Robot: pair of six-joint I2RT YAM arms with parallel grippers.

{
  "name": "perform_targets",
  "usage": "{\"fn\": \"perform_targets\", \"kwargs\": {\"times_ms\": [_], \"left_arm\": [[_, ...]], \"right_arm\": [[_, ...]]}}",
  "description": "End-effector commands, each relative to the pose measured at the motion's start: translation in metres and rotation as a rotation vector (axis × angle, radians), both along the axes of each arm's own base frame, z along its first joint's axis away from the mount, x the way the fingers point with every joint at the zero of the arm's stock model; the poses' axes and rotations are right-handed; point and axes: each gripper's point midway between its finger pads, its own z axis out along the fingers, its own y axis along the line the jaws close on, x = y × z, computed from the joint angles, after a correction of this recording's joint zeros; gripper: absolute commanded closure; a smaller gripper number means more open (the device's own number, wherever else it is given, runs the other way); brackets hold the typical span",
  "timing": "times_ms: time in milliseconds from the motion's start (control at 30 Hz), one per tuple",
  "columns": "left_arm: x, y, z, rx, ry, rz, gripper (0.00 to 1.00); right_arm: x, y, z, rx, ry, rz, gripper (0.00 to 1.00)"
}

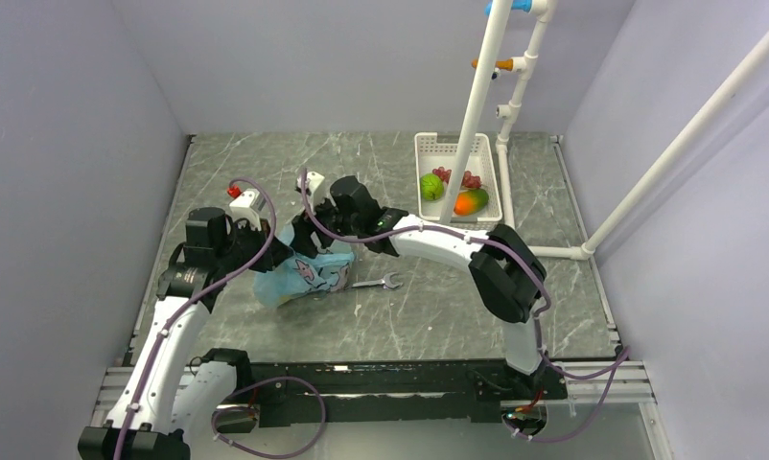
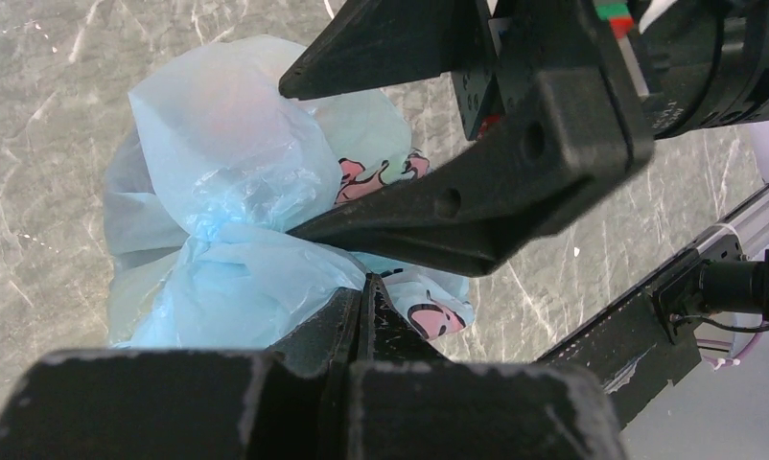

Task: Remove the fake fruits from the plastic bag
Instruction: Untie the plastic bag at the center of the board.

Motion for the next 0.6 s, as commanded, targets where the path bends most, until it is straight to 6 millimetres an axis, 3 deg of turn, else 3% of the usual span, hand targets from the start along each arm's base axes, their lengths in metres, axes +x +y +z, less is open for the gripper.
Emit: {"fn": "perform_targets", "kwargs": {"times_ms": [0,167,200,300,367,567], "left_arm": [[0.005,-0.001,0.013,0.0,-0.069,-0.007,1.0],[0.006,0.001,0.013,0.007,-0.069,0.008,1.0],[0.006,0.002,0.013,0.009,-0.068,0.012,1.0],[0.007,0.004,0.014,0.016,-0.074,0.029,1.0],[0.008,0.007,0.013,0.025,-0.076,0.047,1.0],[0.01,0.019,0.013,0.059,-0.079,0.113,1.0]], "right_arm": [[0.01,0.013,0.012,0.079,-0.001,-0.037,0.34],[0.014,0.012,0.009,0.081,0.019,-0.079,0.49],[0.014,0.012,0.011,0.089,0.02,-0.08,0.56],[0.014,0.013,0.018,0.106,0.028,-0.084,0.9],[0.022,0.01,0.024,0.101,0.021,-0.131,1.0],[0.053,-0.031,0.063,0.124,-0.065,-0.397,1.0]]}}
